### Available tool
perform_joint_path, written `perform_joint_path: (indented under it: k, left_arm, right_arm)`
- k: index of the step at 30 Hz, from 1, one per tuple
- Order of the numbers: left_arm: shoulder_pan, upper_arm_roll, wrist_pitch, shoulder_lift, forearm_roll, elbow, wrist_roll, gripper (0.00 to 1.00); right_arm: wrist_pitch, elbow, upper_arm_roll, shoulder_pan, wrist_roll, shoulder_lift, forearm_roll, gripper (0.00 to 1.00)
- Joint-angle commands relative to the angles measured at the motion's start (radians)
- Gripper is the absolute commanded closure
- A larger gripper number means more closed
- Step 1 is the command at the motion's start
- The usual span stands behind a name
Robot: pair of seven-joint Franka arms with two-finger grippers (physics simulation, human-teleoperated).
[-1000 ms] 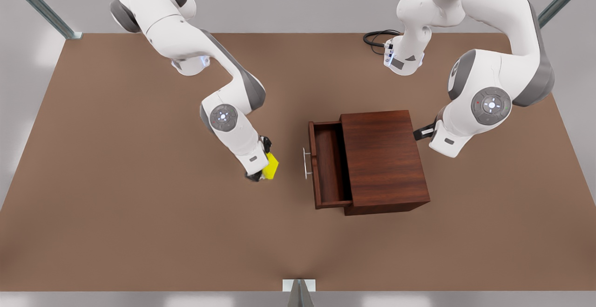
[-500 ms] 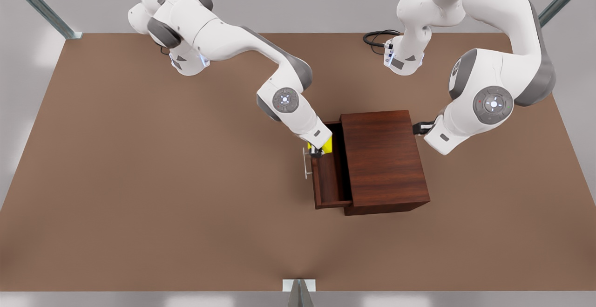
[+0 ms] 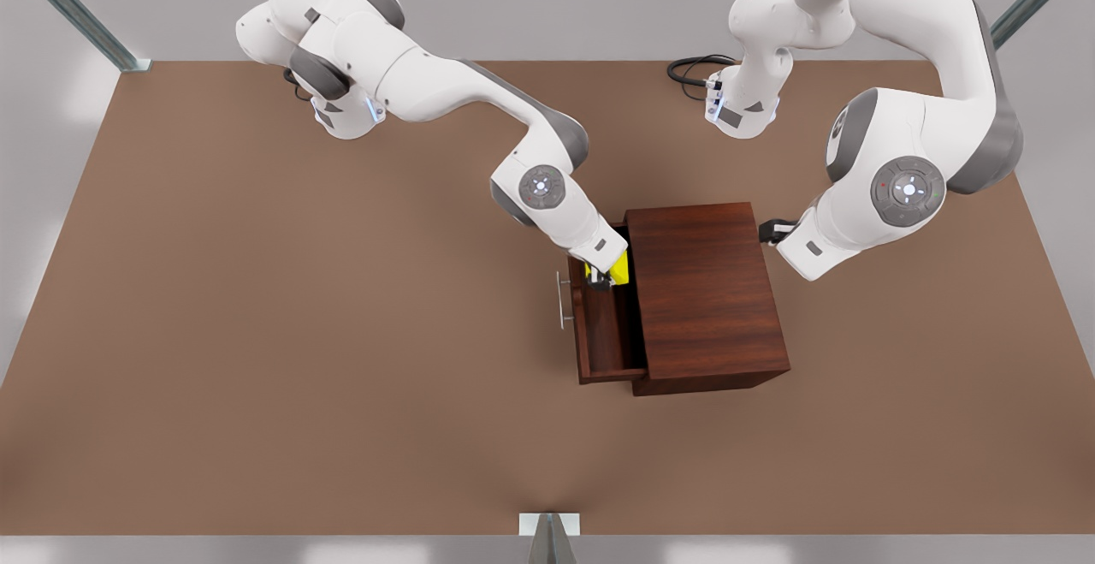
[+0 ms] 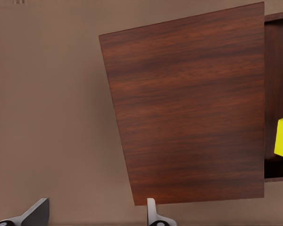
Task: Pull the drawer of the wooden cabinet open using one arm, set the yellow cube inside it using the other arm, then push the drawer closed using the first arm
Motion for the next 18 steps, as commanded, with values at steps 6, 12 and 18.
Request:
perform_joint_path:
  k: [6, 12, 18]
  left_arm:
    - [-0.013, 0.0, -0.003, 0.003, 0.001, 0.004, 0.011, 0.6]
    - [-0.151, -0.022, 0.001, 0.104, -0.172, 0.053, -0.909, 0.79]
    - [-0.496, -0.122, 0.671, 0.448, -0.054, 0.192, -2.589, 0.79]
  right_arm:
    - [0.009, 0.002, 0.0, -0.001, 0.058, -0.012, -0.002, 0.0]
    - [-0.937, -0.015, -0.064, -0.295, 0.807, -0.216, -0.055, 0.0]
    - [-1.149, -0.09, -0.253, -0.484, 0.894, -0.61, -0.201, 0.0]
